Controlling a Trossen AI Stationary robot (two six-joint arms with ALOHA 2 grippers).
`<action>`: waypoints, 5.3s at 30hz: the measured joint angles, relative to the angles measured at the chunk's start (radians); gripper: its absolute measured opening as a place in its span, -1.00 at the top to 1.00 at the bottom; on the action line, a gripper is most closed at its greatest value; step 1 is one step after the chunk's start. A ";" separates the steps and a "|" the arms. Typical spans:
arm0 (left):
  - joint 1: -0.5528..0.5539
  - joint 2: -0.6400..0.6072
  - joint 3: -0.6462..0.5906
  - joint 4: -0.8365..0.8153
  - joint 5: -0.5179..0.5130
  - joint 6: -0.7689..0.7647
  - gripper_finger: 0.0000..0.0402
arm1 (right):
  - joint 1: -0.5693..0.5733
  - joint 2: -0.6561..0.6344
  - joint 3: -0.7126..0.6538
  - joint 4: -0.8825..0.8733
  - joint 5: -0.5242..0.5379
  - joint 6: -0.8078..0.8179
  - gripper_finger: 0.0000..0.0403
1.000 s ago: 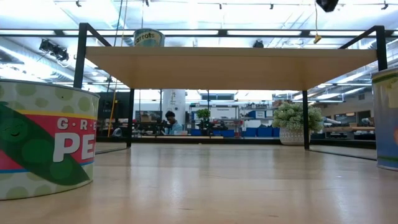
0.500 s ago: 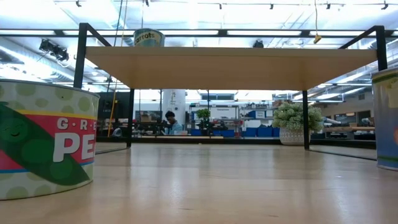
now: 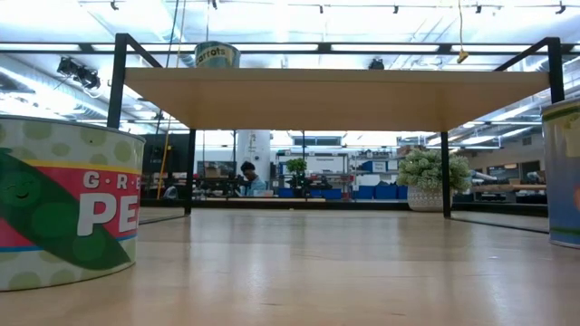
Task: Pick and place cans onto a shelf
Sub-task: Put the canned peas on the shelf
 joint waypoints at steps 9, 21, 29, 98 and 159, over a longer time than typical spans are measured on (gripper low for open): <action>0.002 0.001 0.000 0.001 0.003 -0.039 -0.27 | 0.123 0.125 0.035 -0.135 -0.044 0.202 -0.73; 0.021 0.008 0.000 0.000 0.003 -0.052 -0.27 | 0.225 0.314 0.034 -0.418 -0.372 0.303 -0.73; 0.021 0.008 0.000 0.000 0.003 -0.051 -0.27 | 0.315 0.389 0.034 -0.387 -0.387 0.280 -0.73; 0.120 -0.006 0.002 0.115 0.185 0.070 -0.27 | 0.069 0.266 0.336 -0.717 -0.128 0.072 -0.61; 0.137 -0.021 0.001 0.075 0.180 0.037 -0.27 | -0.537 0.441 0.650 -0.665 -0.122 -0.740 -0.94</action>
